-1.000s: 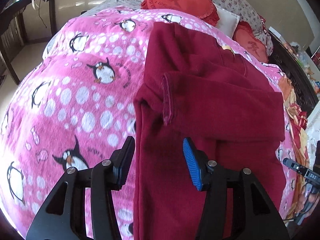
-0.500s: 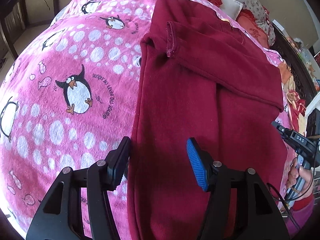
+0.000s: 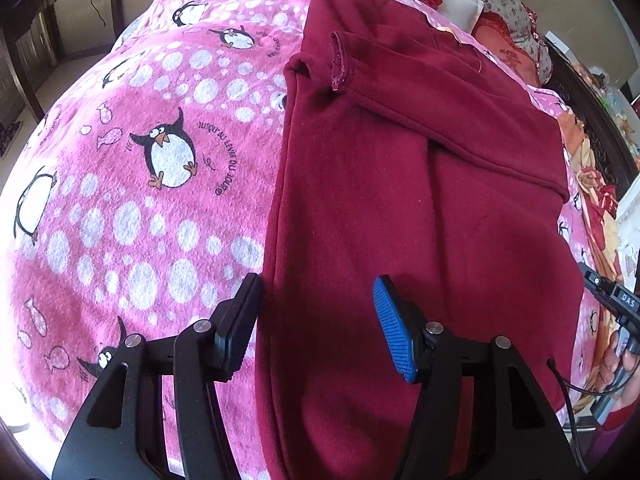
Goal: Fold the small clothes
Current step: 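Smooth the folded sweatshirt hem with the left tool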
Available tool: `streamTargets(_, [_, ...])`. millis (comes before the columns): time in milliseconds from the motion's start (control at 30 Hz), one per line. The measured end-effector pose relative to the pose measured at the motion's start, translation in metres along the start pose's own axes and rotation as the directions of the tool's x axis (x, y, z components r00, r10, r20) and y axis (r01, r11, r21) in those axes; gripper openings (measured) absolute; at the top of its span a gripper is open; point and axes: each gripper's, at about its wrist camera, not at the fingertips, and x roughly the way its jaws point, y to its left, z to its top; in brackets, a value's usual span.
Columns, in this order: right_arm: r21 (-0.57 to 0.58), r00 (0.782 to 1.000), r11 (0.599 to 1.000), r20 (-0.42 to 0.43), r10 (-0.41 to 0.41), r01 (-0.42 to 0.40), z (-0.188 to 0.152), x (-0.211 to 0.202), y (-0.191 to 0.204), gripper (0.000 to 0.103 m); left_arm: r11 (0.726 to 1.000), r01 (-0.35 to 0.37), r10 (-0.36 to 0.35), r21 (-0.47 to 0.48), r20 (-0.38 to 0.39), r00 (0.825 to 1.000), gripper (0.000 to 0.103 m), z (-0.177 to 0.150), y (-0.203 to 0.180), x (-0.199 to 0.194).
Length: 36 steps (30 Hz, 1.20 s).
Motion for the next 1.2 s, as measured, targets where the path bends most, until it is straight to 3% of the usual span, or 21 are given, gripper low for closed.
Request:
streamTargets(67, [0.016,1.000,1.000,-0.018,0.016,-0.016,-0.010,-0.006,-0.004,0.042,1.000,-0.005,0.005,0.007,-0.001,1.000,0.058,-0.004,-0.001,-0.002])
streamTargets(100, [0.018,0.999,1.000,-0.022,0.025,-0.025,-0.017,-0.010,-0.005,0.045,1.000,-0.005,0.005,0.010,-0.001,1.000,0.058,-0.005,-0.002,-0.003])
streamTargets(367, [0.080,0.998,0.996,-0.047,0.047,-0.043,-0.042,-0.037,-0.027,0.045,0.999,-0.013,0.013,0.031,-0.018,1.000,0.058,-0.021,-0.003,-0.013])
streamTargets(567, [0.053,1.000,0.999,-0.031,0.003,-0.002,-0.049,-0.065,-0.028,0.045,0.999,-0.030,0.032,0.045,-0.027,0.999,0.058,-0.037,-0.002,-0.020])
streamTargets(733, [0.050,1.000,0.999,-0.018,0.015,-0.014,-0.056,-0.078,-0.027,0.046,0.999,-0.023,0.024,0.040,-0.022,0.999,0.058,-0.046,-0.005,-0.025])
streamTargets(1200, [-0.016,0.996,0.999,-0.076,0.042,-0.044,-0.077,-0.049,-0.001,0.046,0.999,-0.022,0.024,0.039,-0.037,0.999,0.058,-0.068,-0.007,-0.033])
